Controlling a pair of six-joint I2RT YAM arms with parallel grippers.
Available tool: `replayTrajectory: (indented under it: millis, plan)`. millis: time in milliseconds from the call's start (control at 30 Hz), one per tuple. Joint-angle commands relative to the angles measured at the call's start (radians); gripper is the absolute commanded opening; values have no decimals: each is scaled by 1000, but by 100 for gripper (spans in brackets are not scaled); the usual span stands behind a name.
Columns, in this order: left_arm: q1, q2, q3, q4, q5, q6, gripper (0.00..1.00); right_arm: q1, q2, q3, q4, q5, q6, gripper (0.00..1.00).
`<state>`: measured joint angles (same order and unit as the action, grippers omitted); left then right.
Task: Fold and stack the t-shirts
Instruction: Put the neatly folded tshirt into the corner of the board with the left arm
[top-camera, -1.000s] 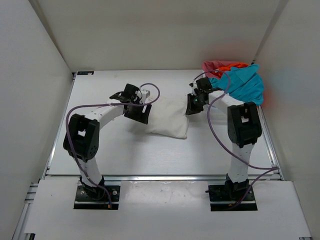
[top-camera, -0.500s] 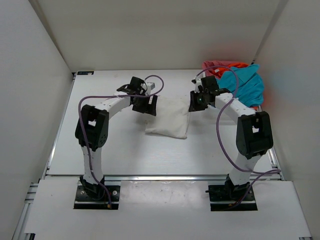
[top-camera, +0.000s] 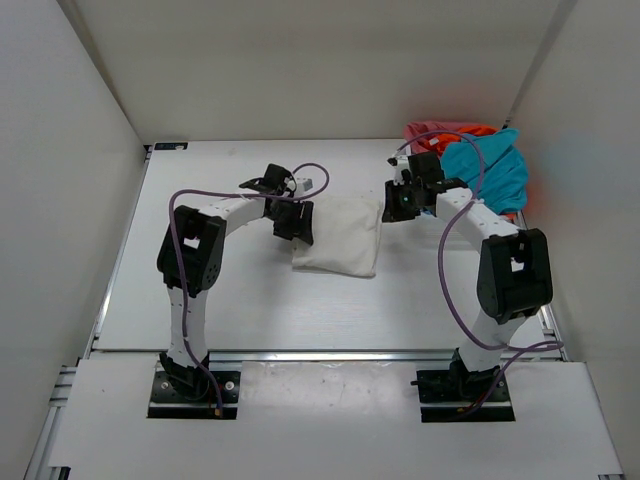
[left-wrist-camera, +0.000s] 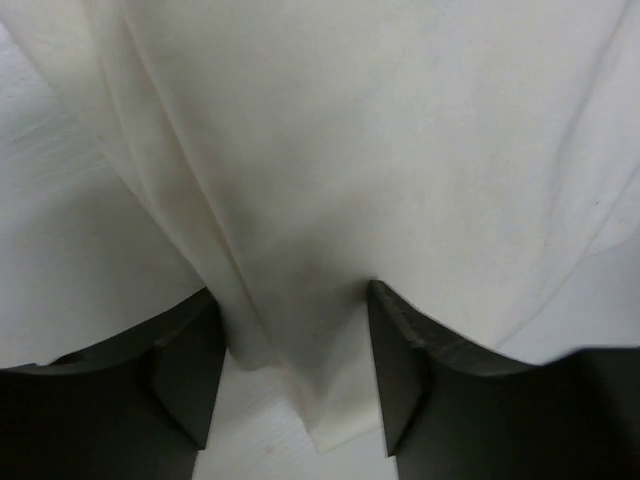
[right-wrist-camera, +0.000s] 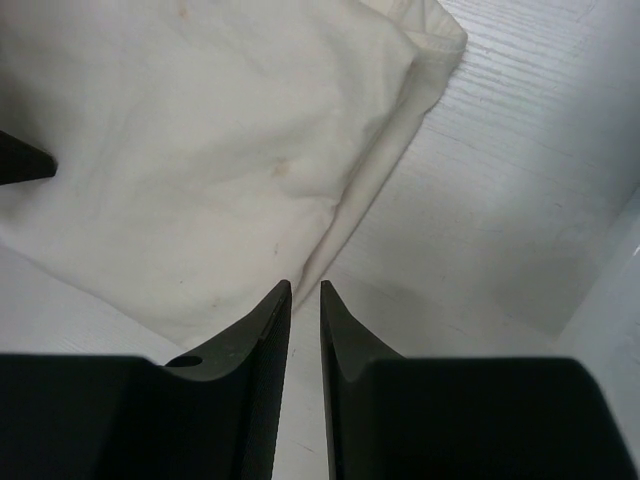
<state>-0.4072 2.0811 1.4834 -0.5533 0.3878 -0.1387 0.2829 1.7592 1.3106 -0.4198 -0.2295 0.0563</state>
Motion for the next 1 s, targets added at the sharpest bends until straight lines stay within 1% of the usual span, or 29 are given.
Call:
replayTrajectory:
  millis: [0,33,67,133,167,200,233,300,367,400,500,633,700,800,833,933,967]
  plan:
    - [-10,20,-44,4,72,-28,61,-16,-35,22,18,9,-18,23]
    - [-12,23,-41,10,74,-24,55,-19,-33,18,16,13,-18,23]
    - [-5,33,-43,9,79,-30,51,-25,-32,28,18,10,-18,23]
    - [7,57,-2,12,86,-21,29,-25,-30,35,13,13,-21,23]
    - [8,53,27,9,83,-15,23,-24,-27,36,10,13,-16,23]
    - [21,68,43,10,71,-18,7,-19,-30,39,7,18,-16,23]
    - [28,74,58,7,63,-12,0,-21,-33,41,9,18,-22,23]
    - [50,77,109,1,45,10,0,-11,-33,39,7,13,-32,23]
    - [71,79,152,-10,-10,40,0,-5,-41,36,9,24,-45,23]
    - [99,82,161,-16,-23,47,0,-1,-35,32,6,24,-47,23]
    - [175,74,195,-30,-119,94,0,15,-43,36,21,41,-82,23]
    - [289,71,227,-33,-199,136,0,25,-38,58,18,50,-99,23]
    - [326,77,265,-27,-256,229,0,29,-37,53,15,51,-111,23]
    - [370,108,331,-13,-386,319,0,50,-35,70,13,41,-136,23]
    - [386,126,342,-16,-386,332,0,68,-33,76,12,41,-151,24]
    - [406,168,402,13,-472,381,0,93,-36,72,10,23,-158,24]
    - [439,189,426,26,-496,392,0,99,-40,70,9,19,-147,24]
